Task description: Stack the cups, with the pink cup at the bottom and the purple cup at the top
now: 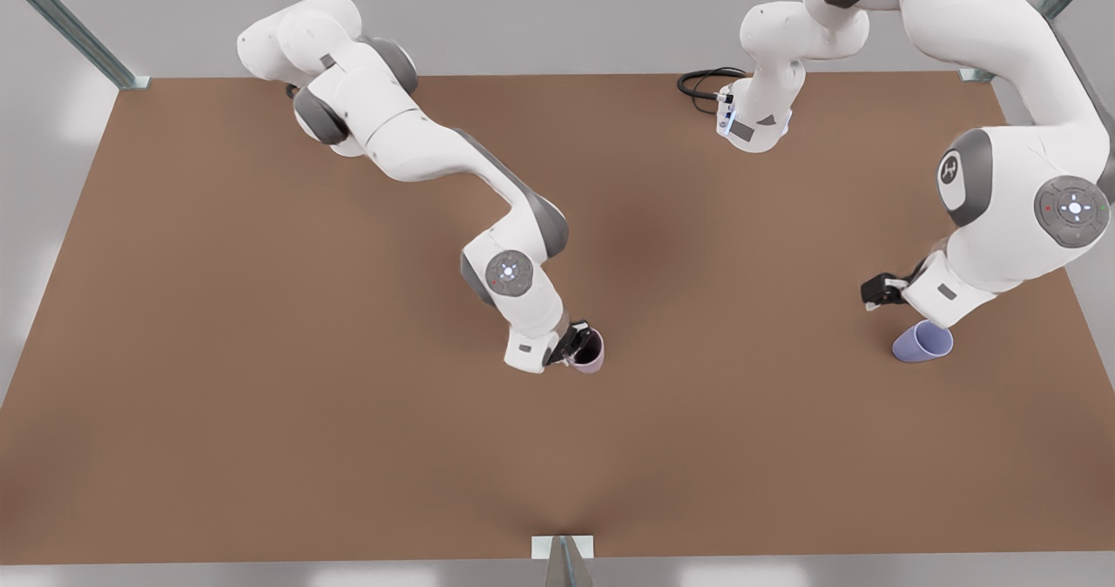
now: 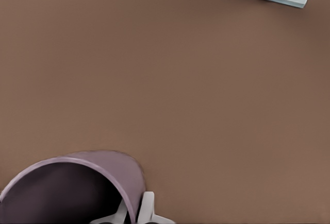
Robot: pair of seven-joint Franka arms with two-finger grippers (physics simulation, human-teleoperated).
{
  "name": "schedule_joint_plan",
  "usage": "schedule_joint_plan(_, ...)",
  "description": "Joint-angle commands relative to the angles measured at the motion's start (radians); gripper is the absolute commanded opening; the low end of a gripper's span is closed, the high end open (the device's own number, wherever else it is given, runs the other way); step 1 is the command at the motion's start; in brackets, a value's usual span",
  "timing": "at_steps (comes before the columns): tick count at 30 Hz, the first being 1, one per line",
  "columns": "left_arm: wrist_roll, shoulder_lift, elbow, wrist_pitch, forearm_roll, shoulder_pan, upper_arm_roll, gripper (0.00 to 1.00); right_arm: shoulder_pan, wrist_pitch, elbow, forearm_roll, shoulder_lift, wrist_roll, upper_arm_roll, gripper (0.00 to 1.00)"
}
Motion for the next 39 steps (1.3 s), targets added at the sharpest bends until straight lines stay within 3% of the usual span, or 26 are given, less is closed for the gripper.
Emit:
schedule_joint_plan(1,0.006,0.008,-0.044,0.121,-0.004,0.002,0.017,1.00,0.017,-0.053,0.030,-0.009,0.032,0.846,-0.014,0.21)
schedule_joint_plan(8,0.016,0.008,-0.169,0.251,-0.045,0.011,0.066,1.00,0.049,-0.102,0.021,-0.008,0.034,0.872,-0.025,0.21)
schedule_joint_plan(12,0.083,0.017,-0.370,0.532,-0.048,0.041,0.116,1.00,0.079,-0.048,0.024,-0.008,0.046,0.918,-0.022,0.21)
schedule_joint_plan(15,0.256,0.069,-0.372,0.609,-0.094,0.090,0.126,1.00,0.079,0.013,0.020,-0.008,0.065,0.921,-0.020,0.21)
schedule_joint_plan(22,0.579,0.184,-0.370,0.764,-0.194,0.180,0.146,1.00,0.079,0.027,0.017,-0.009,0.075,0.920,-0.022,0.32)
schedule_joint_plan(27,0.603,0.221,-0.380,0.754,-0.194,0.185,0.155,1.00,0.079,0.024,0.015,-0.009,0.071,0.917,-0.023,0.34)
schedule_joint_plan(29,0.609,0.222,-0.401,0.754,-0.194,0.183,0.159,1.00,0.099,0.001,0.014,-0.006,0.057,0.914,-0.046,0.42)
schedule_joint_plan(31,0.615,0.219,-0.421,0.742,-0.194,0.183,0.167,1.00,0.106,-0.002,-0.008,0.003,0.022,0.915,-0.060,0.85)
schedule_joint_plan(33,0.615,0.213,-0.430,0.730,-0.194,0.183,0.178,1.00,0.106,-0.012,-0.020,0.025,-0.017,0.915,-0.065,0.92)
schedule_joint_plan(35,0.615,0.213,-0.433,0.715,-0.194,0.183,0.182,1.00,0.051,-0.018,-0.126,0.028,-0.153,0.860,-0.078,0.98)
schedule_joint_plan(39,0.615,0.210,-0.467,0.718,-0.194,0.182,0.189,1.00,-0.262,-0.168,-0.542,-0.012,-0.673,0.345,-0.071,1.00)
